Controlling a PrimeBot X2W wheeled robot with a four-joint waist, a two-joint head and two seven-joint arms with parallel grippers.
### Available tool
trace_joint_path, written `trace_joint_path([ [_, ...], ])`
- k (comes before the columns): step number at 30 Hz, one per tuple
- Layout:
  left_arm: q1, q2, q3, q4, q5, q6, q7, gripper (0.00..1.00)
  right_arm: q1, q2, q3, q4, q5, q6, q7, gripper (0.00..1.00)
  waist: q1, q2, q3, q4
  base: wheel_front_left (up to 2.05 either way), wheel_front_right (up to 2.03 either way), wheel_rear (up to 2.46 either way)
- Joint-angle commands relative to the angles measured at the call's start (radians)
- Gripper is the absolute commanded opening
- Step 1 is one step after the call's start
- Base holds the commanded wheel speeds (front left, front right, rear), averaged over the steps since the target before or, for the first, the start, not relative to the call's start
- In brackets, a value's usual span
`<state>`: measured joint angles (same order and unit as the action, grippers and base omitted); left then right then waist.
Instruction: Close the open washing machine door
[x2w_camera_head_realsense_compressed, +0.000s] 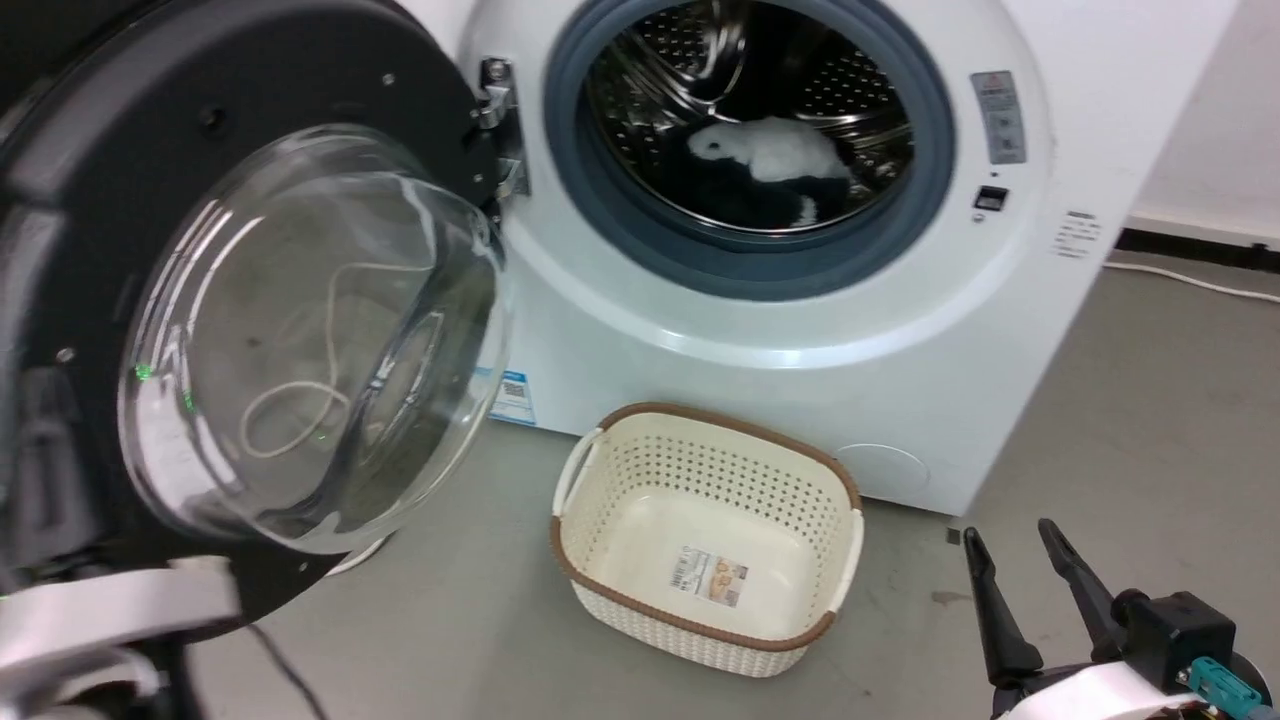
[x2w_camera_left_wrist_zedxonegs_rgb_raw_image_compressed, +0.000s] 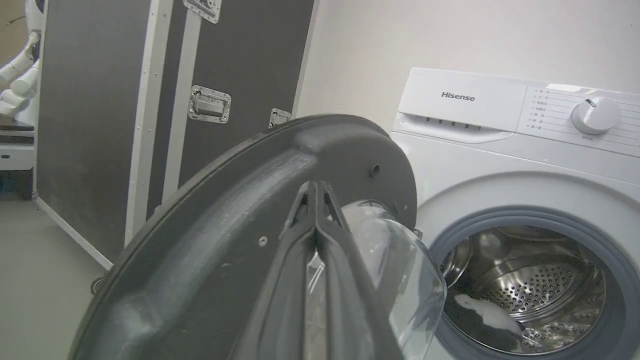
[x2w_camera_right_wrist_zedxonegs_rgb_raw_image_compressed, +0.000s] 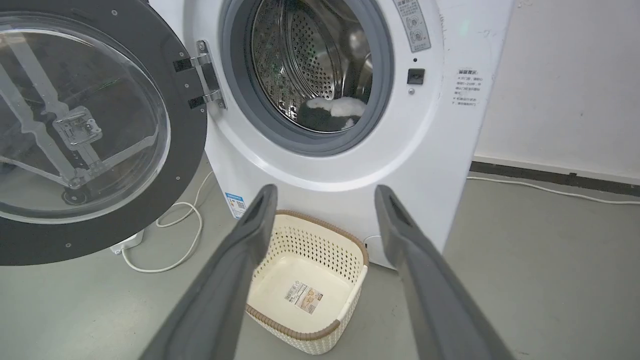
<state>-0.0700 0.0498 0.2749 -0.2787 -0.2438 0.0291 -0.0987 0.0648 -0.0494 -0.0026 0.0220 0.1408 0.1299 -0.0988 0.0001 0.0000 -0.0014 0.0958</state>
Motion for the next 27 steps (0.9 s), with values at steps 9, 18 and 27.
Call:
trace_joint_path([
  [9, -0.053, 0.059, 0.23, 0.088, -0.095, -0.01, -0.01, 0.0, 0.023, 0.0, -0.013, 0.011, 0.034, 0.0, -0.027, 1.0, 0.0, 0.0, 0.018, 0.068, 0.0, 0.0, 0.0],
  [18, -0.064, 0.239, 0.249, 0.297, -0.091, -0.035, 0.064, 0.0, 0.002, 0.0, -0.01, 0.018, 0.04, 0.0, -0.044, 1.0, 0.0, 0.0, 0.056, 0.085, 0.0, 0.0, 0.0],
  [27, -0.094, 0.392, 0.175, 0.465, -0.079, -0.089, 0.13, 0.0, -0.013, -0.001, -0.018, 0.009, 0.037, 0.0, -0.049, 1.0, 0.0, 0.0, 0.12, 0.088, 0.0, 0.0, 0.0],
])
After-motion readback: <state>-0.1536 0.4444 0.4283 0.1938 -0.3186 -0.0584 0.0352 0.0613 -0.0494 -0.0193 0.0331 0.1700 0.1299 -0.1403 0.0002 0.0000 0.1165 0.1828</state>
